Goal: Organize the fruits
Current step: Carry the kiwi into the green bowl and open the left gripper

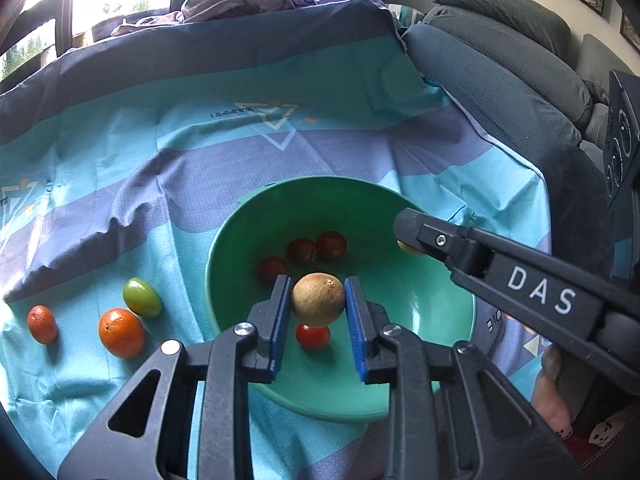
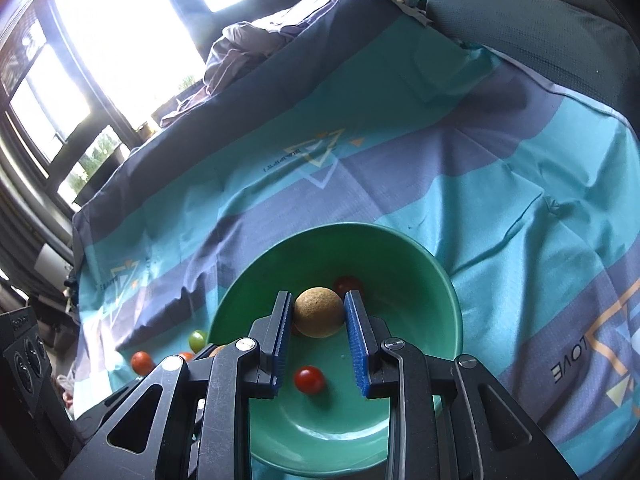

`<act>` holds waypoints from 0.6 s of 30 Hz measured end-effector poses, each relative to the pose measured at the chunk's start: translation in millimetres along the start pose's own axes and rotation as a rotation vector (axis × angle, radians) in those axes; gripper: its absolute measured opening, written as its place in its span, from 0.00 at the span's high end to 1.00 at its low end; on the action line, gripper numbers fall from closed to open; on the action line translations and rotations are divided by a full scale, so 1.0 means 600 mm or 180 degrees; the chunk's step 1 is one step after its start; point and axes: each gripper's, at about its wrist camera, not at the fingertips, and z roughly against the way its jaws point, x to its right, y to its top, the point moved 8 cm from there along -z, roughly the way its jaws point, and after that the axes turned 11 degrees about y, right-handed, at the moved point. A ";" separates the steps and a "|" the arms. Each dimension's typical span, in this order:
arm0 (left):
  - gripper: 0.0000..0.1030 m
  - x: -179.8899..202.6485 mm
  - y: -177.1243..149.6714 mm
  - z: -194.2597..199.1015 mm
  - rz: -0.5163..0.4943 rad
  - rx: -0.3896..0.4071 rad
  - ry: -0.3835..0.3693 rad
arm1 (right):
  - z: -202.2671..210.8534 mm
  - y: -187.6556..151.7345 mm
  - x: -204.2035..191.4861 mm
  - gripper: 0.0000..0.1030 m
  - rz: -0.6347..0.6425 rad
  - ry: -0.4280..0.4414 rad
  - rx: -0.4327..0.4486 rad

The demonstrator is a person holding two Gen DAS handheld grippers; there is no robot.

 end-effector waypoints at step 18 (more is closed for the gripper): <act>0.74 0.022 -0.009 -0.045 -0.0045 -0.0243 -0.0079 | -0.024 -0.006 0.030 0.72 -0.0098 -0.0133 -0.0186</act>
